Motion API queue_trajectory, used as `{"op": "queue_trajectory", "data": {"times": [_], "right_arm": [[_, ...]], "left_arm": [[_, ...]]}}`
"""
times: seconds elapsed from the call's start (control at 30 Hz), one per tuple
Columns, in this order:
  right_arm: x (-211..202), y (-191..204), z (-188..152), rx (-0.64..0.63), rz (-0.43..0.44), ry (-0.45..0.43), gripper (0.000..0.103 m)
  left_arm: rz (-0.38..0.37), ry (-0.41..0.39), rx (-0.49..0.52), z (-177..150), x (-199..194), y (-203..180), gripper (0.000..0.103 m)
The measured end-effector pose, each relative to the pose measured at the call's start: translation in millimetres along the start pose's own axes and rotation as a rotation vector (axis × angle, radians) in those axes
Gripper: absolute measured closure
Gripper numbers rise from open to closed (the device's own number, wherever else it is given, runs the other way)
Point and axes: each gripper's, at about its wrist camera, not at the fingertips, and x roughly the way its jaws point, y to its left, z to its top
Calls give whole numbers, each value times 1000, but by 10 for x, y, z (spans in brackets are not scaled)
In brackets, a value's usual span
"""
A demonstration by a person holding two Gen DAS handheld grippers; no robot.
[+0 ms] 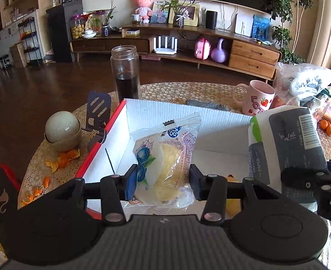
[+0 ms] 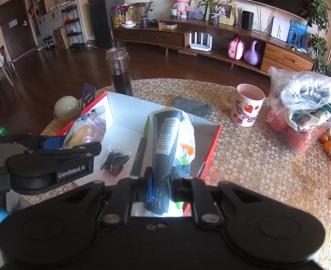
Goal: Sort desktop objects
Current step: 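Lower and release the package and bread bag into the shoebox with both tools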
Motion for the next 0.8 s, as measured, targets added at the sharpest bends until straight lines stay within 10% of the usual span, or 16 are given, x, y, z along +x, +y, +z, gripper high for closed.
{"op": "queue_trajectory", "data": {"times": [0.8], "right_arm": [[872, 186, -155, -32, -26, 141, 90]], "left_arm": [[46, 126, 71, -196, 689, 5, 57]]}}
